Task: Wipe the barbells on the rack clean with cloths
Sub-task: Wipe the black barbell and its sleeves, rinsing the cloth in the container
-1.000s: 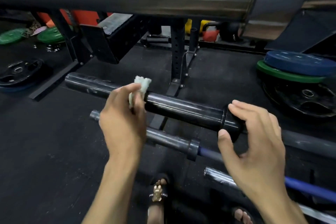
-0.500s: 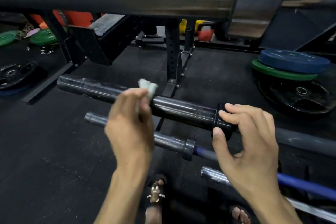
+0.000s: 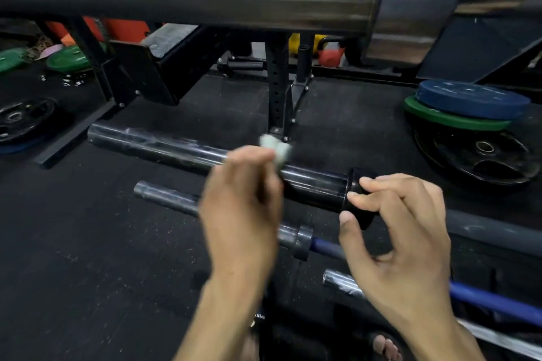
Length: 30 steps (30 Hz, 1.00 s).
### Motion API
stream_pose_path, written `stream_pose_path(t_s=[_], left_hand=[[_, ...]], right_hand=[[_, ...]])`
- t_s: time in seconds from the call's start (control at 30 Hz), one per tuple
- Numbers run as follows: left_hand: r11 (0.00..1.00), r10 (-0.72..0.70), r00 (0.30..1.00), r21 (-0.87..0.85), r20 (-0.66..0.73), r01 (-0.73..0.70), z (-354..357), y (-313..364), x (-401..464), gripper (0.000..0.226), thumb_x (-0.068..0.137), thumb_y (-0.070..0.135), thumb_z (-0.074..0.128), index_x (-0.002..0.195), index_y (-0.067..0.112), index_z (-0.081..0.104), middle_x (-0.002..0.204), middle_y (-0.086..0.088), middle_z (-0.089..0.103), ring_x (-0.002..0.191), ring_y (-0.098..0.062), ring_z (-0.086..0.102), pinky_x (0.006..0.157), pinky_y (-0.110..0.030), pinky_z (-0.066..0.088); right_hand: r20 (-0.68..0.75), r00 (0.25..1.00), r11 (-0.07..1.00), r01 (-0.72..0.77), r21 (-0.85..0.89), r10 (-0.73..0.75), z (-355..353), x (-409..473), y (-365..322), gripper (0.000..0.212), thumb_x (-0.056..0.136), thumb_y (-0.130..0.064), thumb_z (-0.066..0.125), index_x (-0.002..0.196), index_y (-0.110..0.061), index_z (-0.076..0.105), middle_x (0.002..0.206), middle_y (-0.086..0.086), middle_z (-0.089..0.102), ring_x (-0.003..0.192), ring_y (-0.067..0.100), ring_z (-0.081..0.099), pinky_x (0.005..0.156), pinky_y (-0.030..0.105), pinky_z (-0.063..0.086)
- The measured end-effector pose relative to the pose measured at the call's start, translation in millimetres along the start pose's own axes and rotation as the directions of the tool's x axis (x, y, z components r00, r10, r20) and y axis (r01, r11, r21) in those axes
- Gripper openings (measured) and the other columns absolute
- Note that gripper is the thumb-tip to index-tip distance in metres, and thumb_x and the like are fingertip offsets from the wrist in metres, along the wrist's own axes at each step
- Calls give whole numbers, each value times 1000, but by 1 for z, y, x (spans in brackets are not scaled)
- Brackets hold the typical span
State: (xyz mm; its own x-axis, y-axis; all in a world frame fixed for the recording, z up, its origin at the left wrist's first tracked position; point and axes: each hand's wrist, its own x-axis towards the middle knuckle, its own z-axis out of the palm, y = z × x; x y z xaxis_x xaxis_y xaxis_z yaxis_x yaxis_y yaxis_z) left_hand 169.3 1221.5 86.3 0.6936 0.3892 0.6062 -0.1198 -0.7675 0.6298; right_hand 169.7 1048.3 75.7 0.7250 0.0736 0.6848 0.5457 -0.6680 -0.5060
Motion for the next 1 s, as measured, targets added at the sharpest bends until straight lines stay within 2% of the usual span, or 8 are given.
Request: stream_pose_path(t_s=[0.13, 0.3, 0.4, 0.53, 0.6, 0.67, 0.77, 1.0], left_hand=[[974, 226, 960, -38, 166, -222, 14, 31, -20, 21, 92, 19, 65, 110, 21, 76, 117, 7, 70, 101, -16, 69, 82, -37, 59], [995, -104, 989, -13, -107, 103, -20, -27, 23, 14, 94, 9, 69, 104, 16, 76, 107, 5, 71, 90, -1, 66, 81, -17, 54], [998, -65, 992, -17, -106, 64, -10, -16, 11, 13, 95, 7, 69, 105, 13, 75, 108, 3, 71, 91, 4, 64, 82, -11, 52], [971, 240, 962, -44, 127, -236, 11, 20, -18, 17, 96, 13, 68, 110, 15, 77, 116, 5, 71, 101, -16, 69, 86, -35, 58], [973, 225, 968, -71, 113, -218, 3, -1, -5, 18, 93, 11, 69, 109, 13, 77, 114, 4, 71, 102, -15, 69, 88, -37, 58], [998, 63, 998, -30, -21, -63, -15, -35, 15, 16, 94, 8, 69, 107, 12, 75, 109, 1, 72, 98, -14, 69, 88, -39, 57], [992, -95, 981, 68, -170, 108, -33, -52, 29, 15, 96, 7, 66, 107, 11, 75, 107, -4, 72, 93, -14, 69, 89, -22, 55], [970, 245, 960, -39, 134, -241, 8, 10, -13, 19, 93, 12, 70, 110, 16, 77, 117, 4, 70, 99, -16, 67, 85, -32, 58]], right_hand=[[-22, 1000, 1000, 8, 6, -8, -2, 1, 1, 6, 81, -10, 71, 85, -9, 74, 98, -2, 60, 103, 21, 51, 97, 21, 34], [83, 990, 994, -112, -17, 113, -8, -1, 5, 35, 88, -26, 66, 122, -18, 68, 130, -5, 52, 118, 12, 46, 104, 13, 30], [141, 979, 988, -141, -60, 148, -5, 1, 5, 50, 91, -39, 54, 138, -22, 57, 143, -10, 50, 128, 3, 39, 110, 14, 24], [94, 985, 988, -140, -60, 146, -1, 2, 3, 50, 87, -38, 54, 134, -20, 60, 136, -10, 56, 121, 6, 43, 104, 30, 35], [78, 987, 989, -139, -48, 142, -1, 2, 3, 50, 86, -37, 55, 132, -20, 61, 134, -11, 56, 119, 4, 42, 104, 27, 34], [80, 987, 990, -137, -29, 139, -1, 1, 3, 48, 85, -37, 56, 130, -19, 62, 133, -12, 55, 120, 6, 43, 106, 20, 30], [66, 992, 994, -108, -31, 110, 0, -1, 1, 45, 82, -33, 59, 123, -15, 63, 129, -10, 54, 117, 15, 46, 107, 14, 26], [-14, 998, 998, -55, -20, 55, 5, 0, 1, 31, 78, -25, 66, 104, -7, 67, 117, -4, 57, 107, 23, 54, 104, 23, 31]])
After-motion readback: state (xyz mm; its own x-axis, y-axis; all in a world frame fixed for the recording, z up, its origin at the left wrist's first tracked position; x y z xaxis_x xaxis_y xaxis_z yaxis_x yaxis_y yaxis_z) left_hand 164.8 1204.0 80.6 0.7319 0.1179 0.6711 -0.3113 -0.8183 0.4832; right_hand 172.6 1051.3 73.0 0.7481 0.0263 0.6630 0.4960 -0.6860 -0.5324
